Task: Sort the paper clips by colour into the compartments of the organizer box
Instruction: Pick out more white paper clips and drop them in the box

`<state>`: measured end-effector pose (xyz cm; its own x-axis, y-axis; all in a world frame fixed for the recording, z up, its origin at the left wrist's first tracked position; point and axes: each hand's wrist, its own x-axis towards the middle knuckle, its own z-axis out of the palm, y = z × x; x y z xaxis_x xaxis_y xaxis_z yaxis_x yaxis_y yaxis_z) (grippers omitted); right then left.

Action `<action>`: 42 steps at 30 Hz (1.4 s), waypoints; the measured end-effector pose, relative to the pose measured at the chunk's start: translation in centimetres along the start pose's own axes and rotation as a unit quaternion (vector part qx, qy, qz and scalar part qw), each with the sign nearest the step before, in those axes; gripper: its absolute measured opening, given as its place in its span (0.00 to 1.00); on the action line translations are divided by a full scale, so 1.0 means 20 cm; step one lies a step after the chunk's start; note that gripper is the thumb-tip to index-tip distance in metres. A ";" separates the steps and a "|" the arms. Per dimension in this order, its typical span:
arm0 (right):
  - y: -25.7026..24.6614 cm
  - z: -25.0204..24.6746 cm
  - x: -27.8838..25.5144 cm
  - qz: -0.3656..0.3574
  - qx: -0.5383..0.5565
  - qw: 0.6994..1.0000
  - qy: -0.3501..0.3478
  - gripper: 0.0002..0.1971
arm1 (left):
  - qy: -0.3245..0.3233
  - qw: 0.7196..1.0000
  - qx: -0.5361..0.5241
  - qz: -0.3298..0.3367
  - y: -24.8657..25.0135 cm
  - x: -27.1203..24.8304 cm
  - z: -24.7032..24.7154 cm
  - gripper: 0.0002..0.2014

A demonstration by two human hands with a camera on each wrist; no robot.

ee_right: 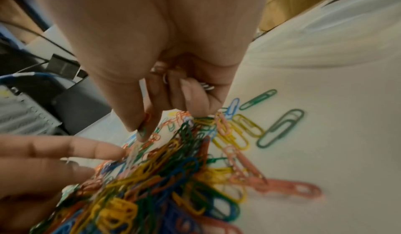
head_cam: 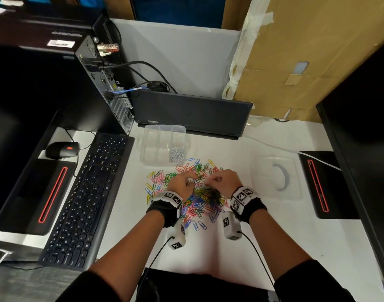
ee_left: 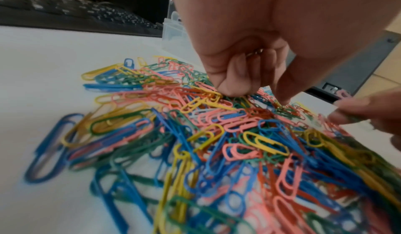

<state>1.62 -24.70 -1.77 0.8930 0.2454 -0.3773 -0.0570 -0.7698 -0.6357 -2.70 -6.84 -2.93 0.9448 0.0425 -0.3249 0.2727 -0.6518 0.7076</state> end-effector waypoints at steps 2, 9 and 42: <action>0.03 -0.03 0.00 0.006 0.000 1.000 0.007 0.14 | 0.002 0.999 0.032 0.024 0.00 0.00 0.00 0.12; 0.04 -0.07 0.00 0.008 -0.067 0.997 0.033 0.08 | -0.017 0.986 0.136 0.094 0.04 0.04 0.02 0.09; 0.03 -0.04 -0.07 0.022 0.010 1.000 0.000 0.20 | -0.009 0.986 -0.148 -0.072 -0.12 -0.13 -0.14 0.16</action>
<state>0.65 -25.98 -0.95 0.8894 0.2116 -0.4051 -0.1051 -0.7680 -0.6318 -5.32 -3.34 -2.07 0.8895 0.1031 -0.4452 0.4478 -0.3912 0.8040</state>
